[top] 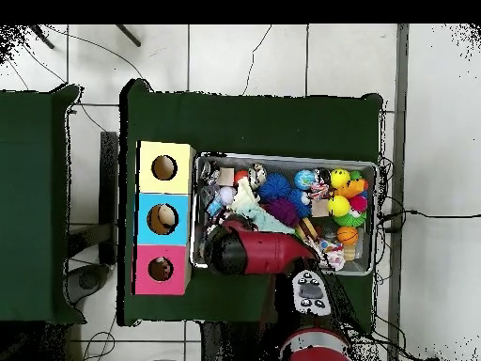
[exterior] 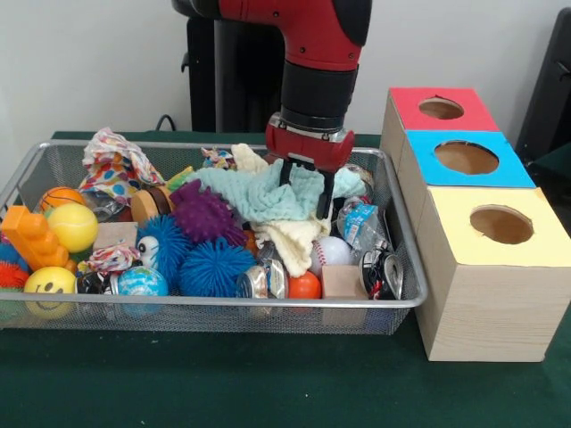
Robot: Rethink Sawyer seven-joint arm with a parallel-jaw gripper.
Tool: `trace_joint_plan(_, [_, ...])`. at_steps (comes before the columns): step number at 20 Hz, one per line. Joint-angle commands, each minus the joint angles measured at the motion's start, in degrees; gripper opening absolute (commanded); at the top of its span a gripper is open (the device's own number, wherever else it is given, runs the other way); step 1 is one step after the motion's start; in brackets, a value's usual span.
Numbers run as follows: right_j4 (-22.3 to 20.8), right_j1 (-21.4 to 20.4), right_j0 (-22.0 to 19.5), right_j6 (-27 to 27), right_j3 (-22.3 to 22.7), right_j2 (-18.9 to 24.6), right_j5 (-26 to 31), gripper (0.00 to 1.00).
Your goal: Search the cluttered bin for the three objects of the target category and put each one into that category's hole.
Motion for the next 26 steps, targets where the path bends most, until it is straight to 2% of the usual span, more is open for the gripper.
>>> trace_joint_plan(1, [2.9,5.2,3.3,7.7,-8.9,-7.1,1.3,1.00])
trace_joint_plan(4, [3.3,8.6,5.4,7.2,-13.0,-11.5,1.7,1.00])
trace_joint_plan(10, [3.6,12.7,3.5,5.2,-19.2,-12.1,1.8,1.00])
trace_joint_plan(14, [2.6,13.9,1.3,2.1,-23.9,-10.7,4.5,1.00])
trace_joint_plan(18, [1.6,17.0,-3.7,-2.7,-30.4,-5.6,8.7,1.00])
trace_joint_plan(20, [0.8,18.2,-5.7,-4.4,-32.4,-3.3,9.7,1.00])
trace_joint_plan(23, [-0.8,18.3,-8.0,-6.1,-33.0,-0.5,10.0,1.00])
trace_joint_plan(24, [-2.0,17.8,-8.9,-5.7,-32.3,0.8,9.5,0.00])
trace_joint_plan(26, [-2.4,16.6,-11.1,-6.8,-30.3,3.7,9.0,0.00])
